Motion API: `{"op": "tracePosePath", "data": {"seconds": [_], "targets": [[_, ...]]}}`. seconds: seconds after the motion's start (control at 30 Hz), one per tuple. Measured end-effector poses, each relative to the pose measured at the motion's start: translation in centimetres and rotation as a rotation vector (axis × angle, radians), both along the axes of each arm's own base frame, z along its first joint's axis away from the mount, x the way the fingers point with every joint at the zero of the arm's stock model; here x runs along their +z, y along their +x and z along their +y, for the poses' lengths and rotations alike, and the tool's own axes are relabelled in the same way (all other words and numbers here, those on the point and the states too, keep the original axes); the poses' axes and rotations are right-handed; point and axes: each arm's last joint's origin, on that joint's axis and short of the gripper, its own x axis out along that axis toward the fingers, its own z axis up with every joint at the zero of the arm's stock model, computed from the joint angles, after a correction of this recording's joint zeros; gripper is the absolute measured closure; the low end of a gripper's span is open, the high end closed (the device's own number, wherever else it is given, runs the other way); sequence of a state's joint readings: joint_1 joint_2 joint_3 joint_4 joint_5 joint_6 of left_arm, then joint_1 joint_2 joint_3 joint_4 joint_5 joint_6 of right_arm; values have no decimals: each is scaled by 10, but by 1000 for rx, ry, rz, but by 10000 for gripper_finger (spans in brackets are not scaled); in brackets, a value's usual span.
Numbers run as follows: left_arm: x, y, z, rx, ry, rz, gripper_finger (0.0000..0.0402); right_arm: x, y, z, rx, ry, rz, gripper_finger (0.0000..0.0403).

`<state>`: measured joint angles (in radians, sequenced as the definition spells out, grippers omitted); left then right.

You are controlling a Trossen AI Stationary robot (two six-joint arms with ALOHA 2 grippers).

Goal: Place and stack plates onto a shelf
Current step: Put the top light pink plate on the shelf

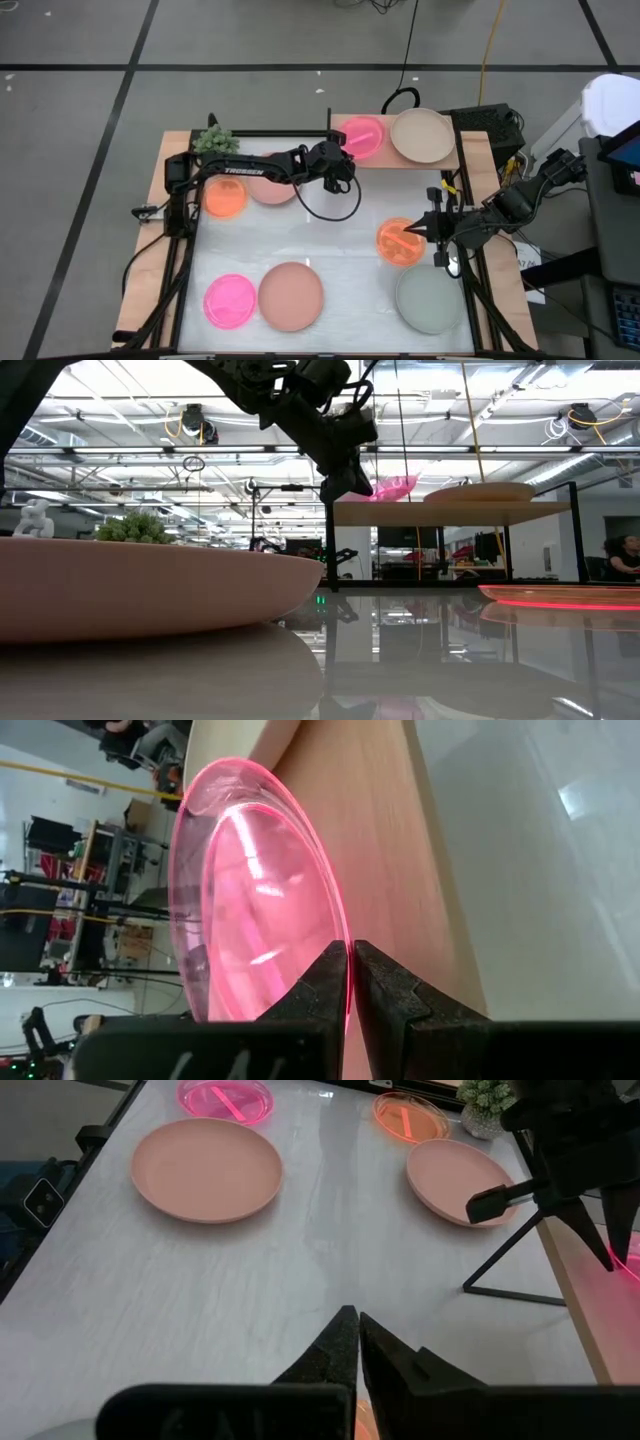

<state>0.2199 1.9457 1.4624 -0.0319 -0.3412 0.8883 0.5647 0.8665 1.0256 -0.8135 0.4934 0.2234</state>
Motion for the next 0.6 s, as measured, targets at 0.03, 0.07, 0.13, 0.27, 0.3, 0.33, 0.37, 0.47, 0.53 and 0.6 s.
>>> {"op": "tracePosePath", "data": {"seconds": [0.03,0.07,0.13,0.27,0.3,0.33,0.37,0.47,0.53,0.6], "targets": [[0,0,0,0,0,0,377,0,0,0,0,0,0,403],[0,0,0,1,-1,0,377,0,0,0,0,0,0,403],[0,0,1,4,-4,-1,377,0,0,0,0,0,0,403],[0,-1,3,10,-4,-1,377,0,0,0,0,0,0,403],[0,-1,4,10,-3,-1,375,0,0,0,0,0,0,403],[0,-1,4,10,-2,0,370,0,0,0,0,0,0,403],[0,-1,4,9,0,1,363,0,0,0,0,0,0,403],[0,-1,4,10,-1,0,331,0,0,0,0,0,0,403],[0,-1,4,11,-1,0,309,0,0,0,0,0,0,403],[0,-1,4,10,0,-4,291,0,0,0,0,0,0,403]]}}
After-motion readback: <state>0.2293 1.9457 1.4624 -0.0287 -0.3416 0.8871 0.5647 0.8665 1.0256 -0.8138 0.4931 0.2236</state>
